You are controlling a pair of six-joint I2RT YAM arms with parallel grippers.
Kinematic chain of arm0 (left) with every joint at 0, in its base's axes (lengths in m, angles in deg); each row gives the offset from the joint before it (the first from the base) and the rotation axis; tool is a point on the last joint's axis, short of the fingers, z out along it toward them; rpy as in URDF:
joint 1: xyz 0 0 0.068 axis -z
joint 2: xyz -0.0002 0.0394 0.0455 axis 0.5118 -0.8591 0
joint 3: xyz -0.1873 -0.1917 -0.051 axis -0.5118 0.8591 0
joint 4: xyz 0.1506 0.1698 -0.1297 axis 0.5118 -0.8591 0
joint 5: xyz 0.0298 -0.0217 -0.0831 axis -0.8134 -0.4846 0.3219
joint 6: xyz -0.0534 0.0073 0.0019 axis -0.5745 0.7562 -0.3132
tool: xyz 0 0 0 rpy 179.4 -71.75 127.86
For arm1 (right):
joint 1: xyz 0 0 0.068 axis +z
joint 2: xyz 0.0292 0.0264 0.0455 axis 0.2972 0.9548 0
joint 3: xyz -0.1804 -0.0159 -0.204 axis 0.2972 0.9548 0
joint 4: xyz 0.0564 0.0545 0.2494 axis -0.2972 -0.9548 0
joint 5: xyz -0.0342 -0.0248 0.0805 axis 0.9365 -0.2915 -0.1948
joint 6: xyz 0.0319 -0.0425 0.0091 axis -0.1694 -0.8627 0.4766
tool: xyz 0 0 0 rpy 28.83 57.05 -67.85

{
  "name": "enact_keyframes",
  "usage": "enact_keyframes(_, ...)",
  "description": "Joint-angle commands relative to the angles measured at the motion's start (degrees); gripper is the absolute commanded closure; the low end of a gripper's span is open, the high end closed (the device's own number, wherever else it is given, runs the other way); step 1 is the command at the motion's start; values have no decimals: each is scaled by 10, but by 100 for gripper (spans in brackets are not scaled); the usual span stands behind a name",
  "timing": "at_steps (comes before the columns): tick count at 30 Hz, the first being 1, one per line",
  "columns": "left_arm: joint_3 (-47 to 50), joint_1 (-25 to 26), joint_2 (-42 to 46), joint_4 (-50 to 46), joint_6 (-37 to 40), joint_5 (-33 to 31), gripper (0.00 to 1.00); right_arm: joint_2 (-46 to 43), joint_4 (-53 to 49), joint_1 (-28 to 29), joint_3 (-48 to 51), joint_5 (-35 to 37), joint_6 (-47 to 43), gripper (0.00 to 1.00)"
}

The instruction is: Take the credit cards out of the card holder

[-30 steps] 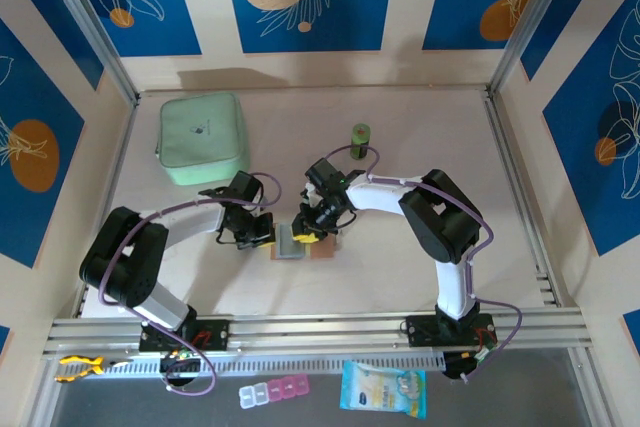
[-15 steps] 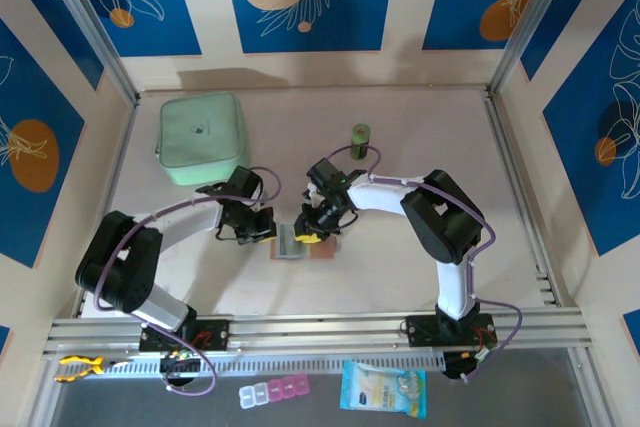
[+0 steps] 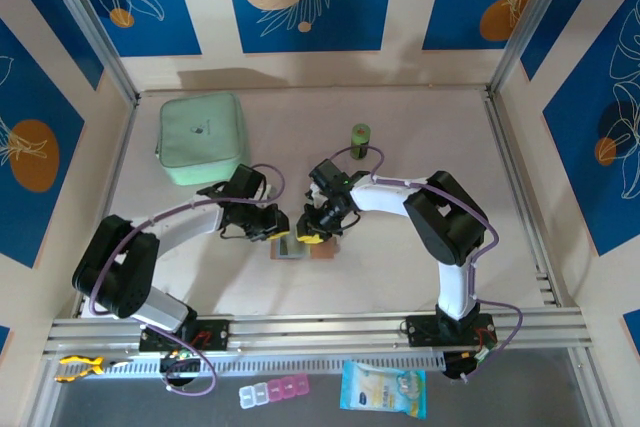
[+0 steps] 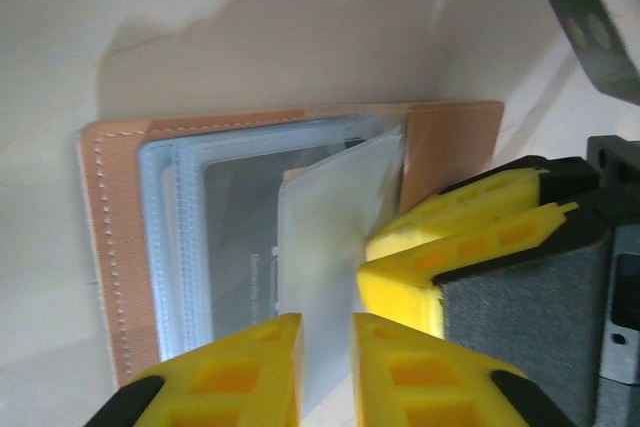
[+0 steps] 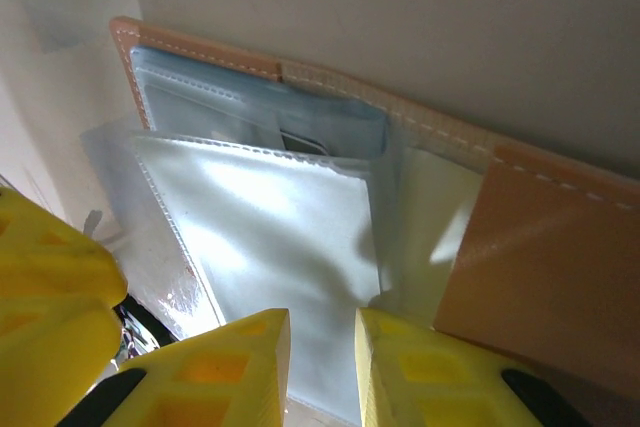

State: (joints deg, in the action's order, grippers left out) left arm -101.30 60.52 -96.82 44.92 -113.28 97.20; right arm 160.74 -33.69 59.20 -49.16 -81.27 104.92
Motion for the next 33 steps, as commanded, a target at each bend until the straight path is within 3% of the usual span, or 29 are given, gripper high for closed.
enact_keyframes(1,6,10,-9,8,-13,13,75,-13,-1,-3,7,-2,7,74)
enact_keyframes(12,-5,17,-16,-35,-11,-27,65,-12,1,-4,8,-3,9,74)
enact_keyframes(33,0,19,-43,19,-31,27,74,-23,11,-4,19,-6,12,74)
